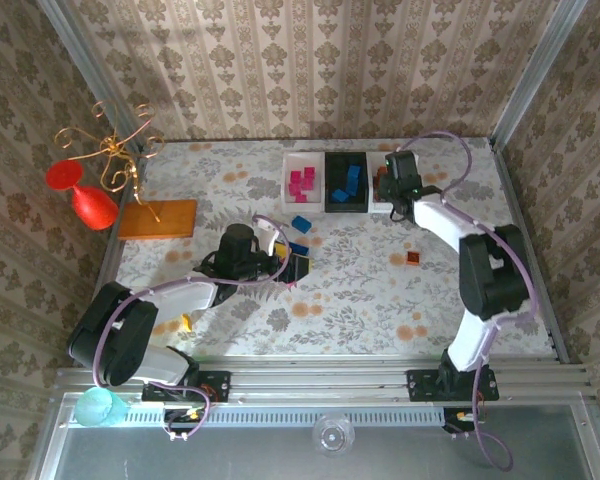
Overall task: Sort the legos into containers by color
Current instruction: Place the lego in the container, then pick up the lego from the middle-right of the table.
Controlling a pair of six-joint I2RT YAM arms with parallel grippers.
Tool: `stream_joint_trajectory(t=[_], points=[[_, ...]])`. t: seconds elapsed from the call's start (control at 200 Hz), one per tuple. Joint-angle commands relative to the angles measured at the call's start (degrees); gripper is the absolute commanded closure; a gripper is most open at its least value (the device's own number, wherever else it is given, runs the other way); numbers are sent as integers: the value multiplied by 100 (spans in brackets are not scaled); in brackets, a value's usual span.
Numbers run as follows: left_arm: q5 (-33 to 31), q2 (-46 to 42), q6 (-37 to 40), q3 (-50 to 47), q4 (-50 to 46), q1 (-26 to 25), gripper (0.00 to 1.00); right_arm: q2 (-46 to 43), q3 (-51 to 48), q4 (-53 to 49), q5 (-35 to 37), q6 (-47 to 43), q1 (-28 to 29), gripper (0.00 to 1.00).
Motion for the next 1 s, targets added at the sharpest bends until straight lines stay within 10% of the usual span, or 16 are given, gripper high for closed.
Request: stream_joint_trajectory(t=[0.0,0.225,0.67,0.995], points=[[-67,-156,186,66,-83,-42,9,580,593,-275,298,-185,-151,68],[-117,-146,225,74,-116,-42,9,551,900,-349,-229,-303,-295,46],[-94,-115,196,71,-71,-42,9,-2739,-2689,-758,-343,605,-290,22],[2,-105,102,62,30,-47,9,-1857,-2663,-1521,-210,745,-242,15]])
